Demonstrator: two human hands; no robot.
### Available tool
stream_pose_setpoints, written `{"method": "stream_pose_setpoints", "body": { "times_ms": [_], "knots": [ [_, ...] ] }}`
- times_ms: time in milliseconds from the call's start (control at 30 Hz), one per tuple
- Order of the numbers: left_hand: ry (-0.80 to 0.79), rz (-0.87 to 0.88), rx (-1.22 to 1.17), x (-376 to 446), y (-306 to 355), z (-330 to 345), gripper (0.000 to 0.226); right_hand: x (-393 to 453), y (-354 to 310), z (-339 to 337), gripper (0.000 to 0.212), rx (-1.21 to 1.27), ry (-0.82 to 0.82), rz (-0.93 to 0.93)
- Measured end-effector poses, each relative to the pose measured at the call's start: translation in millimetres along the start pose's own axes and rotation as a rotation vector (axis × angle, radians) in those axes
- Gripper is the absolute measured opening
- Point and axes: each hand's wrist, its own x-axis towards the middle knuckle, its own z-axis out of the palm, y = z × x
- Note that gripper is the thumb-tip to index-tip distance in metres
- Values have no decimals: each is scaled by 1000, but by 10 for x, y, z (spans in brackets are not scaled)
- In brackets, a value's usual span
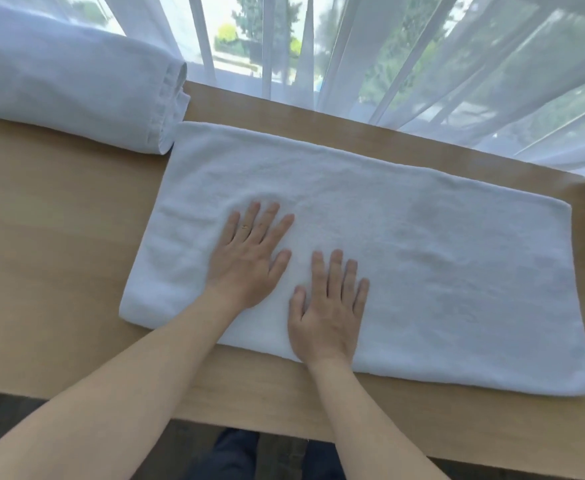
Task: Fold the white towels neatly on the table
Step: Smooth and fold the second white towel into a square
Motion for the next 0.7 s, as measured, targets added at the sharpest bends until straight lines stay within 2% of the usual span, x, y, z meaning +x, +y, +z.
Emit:
{"method": "stream_pose_setpoints", "body": {
  "times_ms": [167,500,600,700],
  "knots": [
    [-9,-11,-9,520,-172,-86,63,51,-45,25,68,-27,56,32],
    [19,-145,-14,1496,-691,-308,67,89,-29,68,71,-33,111,14],
    [18,-164,-33,1492,-672,-370,68,82,-28,61,71,-40,100,20],
    [32,-90,-75,968,-359,-286,70,87,-29,60,71,-43,101,19]
  ]
}}
